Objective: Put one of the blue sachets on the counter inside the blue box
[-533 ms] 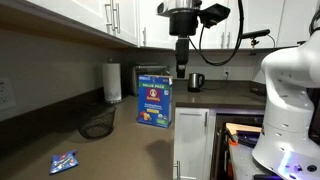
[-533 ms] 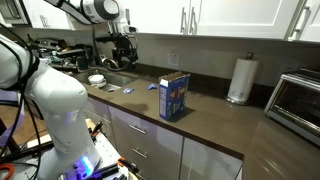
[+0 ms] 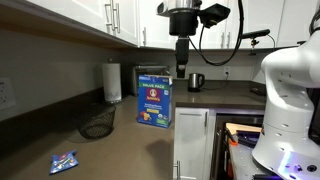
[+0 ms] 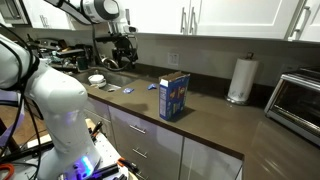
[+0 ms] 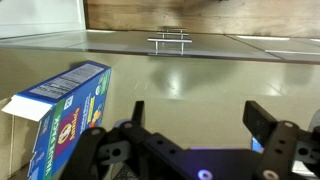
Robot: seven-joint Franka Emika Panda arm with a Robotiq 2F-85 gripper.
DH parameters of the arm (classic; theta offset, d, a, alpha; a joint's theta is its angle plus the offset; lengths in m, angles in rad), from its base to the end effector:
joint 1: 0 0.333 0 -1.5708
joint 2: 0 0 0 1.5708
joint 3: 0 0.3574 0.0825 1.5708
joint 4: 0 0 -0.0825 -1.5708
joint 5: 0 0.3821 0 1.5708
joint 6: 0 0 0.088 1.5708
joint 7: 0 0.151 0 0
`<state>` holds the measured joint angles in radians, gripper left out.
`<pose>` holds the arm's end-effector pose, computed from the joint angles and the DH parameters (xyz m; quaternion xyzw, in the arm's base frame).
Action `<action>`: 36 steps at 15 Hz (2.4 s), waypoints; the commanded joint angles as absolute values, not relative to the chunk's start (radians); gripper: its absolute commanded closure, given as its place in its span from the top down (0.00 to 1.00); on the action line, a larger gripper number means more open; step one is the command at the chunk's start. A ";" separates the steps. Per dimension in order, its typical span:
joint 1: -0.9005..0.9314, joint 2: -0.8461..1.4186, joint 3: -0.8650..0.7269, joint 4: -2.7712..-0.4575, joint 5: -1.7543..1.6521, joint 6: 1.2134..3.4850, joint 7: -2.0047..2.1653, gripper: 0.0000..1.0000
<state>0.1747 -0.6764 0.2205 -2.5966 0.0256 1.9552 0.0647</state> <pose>0.2965 0.1286 0.4569 0.9889 0.1370 0.0232 0.0531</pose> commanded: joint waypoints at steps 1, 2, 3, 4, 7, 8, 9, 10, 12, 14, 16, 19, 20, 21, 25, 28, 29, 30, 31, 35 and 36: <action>0.184 -0.675 0.213 -2.595 0.020 1.953 0.070 1.00; 0.184 -0.675 0.213 -2.595 0.020 1.953 0.070 1.00; 0.184 -0.675 0.213 -2.595 0.020 1.953 0.070 1.00; 0.184 -0.675 0.213 -2.595 0.020 1.953 0.070 1.00; 0.184 -0.675 0.213 -2.595 0.020 1.953 0.070 1.00; 0.184 -0.675 0.213 -2.595 0.020 1.953 0.070 1.00; 0.184 -0.675 0.213 -2.595 0.020 1.953 0.070 1.00; 0.184 -0.675 0.213 -2.595 0.020 1.953 0.070 1.00; 0.188 -0.641 0.223 -2.576 0.025 1.980 0.075 1.00; 0.201 -0.579 0.231 -2.553 0.036 2.034 0.063 1.00; 0.216 -0.513 0.247 -2.530 0.032 2.103 0.060 1.00; 0.242 -0.392 0.255 -2.471 0.053 2.204 0.067 1.00; 0.244 -0.348 0.263 -2.452 0.043 2.246 0.069 1.00; 0.247 -0.316 0.262 -2.432 0.040 2.275 0.062 1.00; 0.254 -0.206 0.258 -2.370 0.045 2.388 0.039 1.00; 0.284 -0.108 0.282 -2.355 0.049 2.465 0.027 1.00; 0.292 -0.069 0.300 -2.364 0.018 2.497 0.045 1.00; 0.301 -0.026 0.308 -2.353 0.014 2.531 0.042 1.00; 0.310 0.002 0.316 -2.353 0.011 2.552 0.043 1.00; 0.323 0.124 0.323 -2.330 -0.014 2.651 0.032 1.00; 0.322 0.149 0.321 -2.324 -0.014 2.673 0.022 1.00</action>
